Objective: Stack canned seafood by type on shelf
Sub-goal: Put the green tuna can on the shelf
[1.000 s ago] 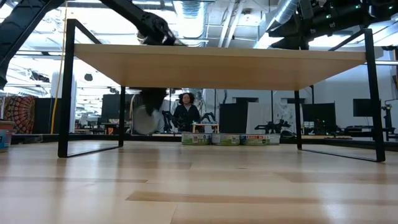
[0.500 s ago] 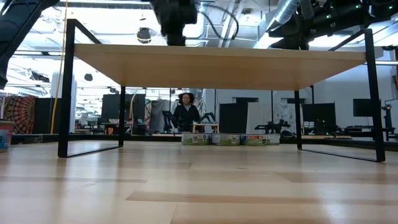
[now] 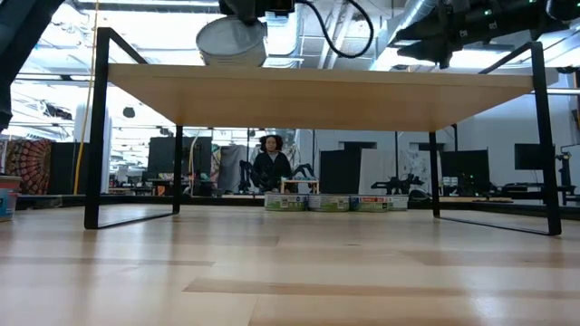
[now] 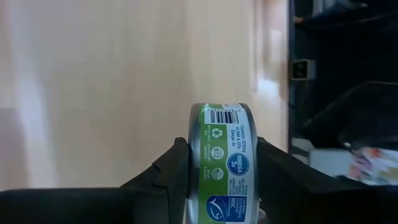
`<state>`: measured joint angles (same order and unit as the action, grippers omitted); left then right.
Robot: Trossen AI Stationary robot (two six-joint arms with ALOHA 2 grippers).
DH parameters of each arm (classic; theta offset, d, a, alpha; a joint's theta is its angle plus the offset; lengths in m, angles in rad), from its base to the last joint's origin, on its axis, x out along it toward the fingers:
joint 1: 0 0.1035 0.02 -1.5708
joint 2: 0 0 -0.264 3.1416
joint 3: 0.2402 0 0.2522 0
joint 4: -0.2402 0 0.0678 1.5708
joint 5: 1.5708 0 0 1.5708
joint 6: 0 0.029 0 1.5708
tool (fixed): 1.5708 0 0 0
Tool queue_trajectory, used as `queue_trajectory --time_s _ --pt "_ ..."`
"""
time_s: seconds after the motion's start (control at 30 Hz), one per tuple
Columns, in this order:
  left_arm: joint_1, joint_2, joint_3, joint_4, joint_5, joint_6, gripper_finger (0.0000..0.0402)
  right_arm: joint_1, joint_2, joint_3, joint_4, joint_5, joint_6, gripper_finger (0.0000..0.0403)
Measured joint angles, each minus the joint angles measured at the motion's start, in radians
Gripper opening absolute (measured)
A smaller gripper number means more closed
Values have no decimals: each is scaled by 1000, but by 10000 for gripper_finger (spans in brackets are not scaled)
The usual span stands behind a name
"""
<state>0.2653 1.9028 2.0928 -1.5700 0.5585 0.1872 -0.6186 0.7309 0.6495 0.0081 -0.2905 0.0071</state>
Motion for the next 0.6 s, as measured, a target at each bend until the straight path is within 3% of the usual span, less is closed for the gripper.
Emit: queue_trajectory --time_s 0.33,0.6 --pt "7 0 -170 20 91 -67 149 43 1 0 4 0 0 295" --pt "32 1 -192 92 -53 -148 230 43 1 0 8 -1 3 295"
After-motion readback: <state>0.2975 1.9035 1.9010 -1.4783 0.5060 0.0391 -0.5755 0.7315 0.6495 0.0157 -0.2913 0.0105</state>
